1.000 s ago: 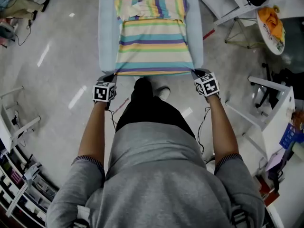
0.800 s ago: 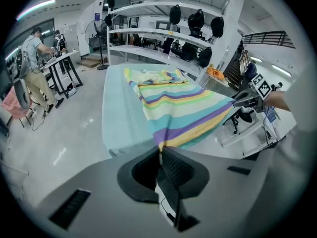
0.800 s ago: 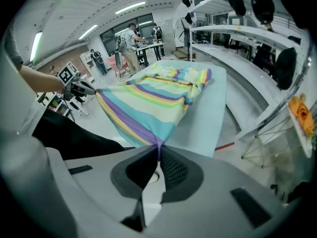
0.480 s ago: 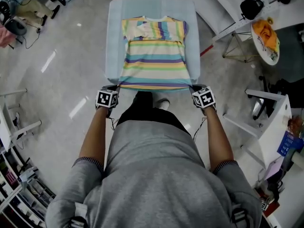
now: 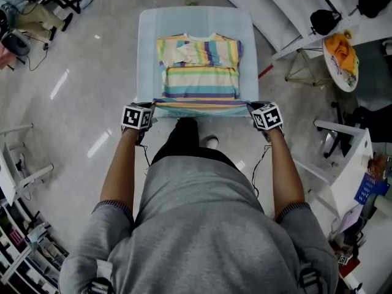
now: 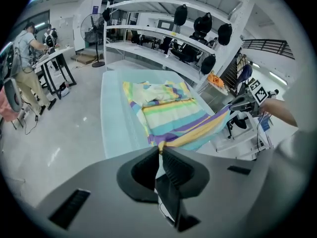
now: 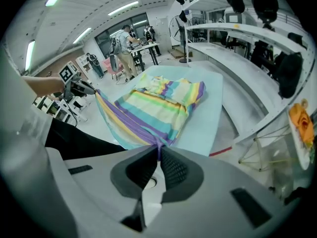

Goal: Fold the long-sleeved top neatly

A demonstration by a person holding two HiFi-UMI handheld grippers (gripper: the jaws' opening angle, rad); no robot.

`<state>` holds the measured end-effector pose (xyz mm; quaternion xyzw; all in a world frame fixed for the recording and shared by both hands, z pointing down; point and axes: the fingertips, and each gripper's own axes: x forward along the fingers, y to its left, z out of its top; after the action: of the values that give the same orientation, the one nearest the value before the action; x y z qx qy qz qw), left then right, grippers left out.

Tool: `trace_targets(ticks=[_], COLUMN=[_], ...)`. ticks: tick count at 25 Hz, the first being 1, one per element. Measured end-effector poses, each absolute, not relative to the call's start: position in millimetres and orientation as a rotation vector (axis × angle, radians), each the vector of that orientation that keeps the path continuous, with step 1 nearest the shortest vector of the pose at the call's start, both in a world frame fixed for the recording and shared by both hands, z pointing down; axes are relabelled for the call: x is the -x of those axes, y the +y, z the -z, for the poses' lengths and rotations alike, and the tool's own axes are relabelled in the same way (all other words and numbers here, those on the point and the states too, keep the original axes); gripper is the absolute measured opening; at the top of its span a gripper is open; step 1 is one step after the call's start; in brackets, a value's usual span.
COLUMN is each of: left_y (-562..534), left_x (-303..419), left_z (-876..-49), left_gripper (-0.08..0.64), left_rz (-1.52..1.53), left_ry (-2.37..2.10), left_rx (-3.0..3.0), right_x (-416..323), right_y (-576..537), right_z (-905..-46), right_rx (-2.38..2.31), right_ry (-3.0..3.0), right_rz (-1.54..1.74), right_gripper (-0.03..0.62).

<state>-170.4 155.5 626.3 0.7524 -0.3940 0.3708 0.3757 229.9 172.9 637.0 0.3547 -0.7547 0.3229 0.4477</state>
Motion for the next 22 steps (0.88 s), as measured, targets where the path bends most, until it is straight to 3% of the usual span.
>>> trace_targets(ticks=[22], left_y=[-82.5], left_x=[164.2], left_z=[-625.9], left_gripper=[0.034], left_rz=[-1.000], left_ry=[-0.889], left_rx=[-2.008], right_x=[-232.3], right_y=[-58.5], right_z=[-637.9], right_rx=[-0.942], right_ry=[-1.780], right_rz=[-0.789], right_gripper=[0.031])
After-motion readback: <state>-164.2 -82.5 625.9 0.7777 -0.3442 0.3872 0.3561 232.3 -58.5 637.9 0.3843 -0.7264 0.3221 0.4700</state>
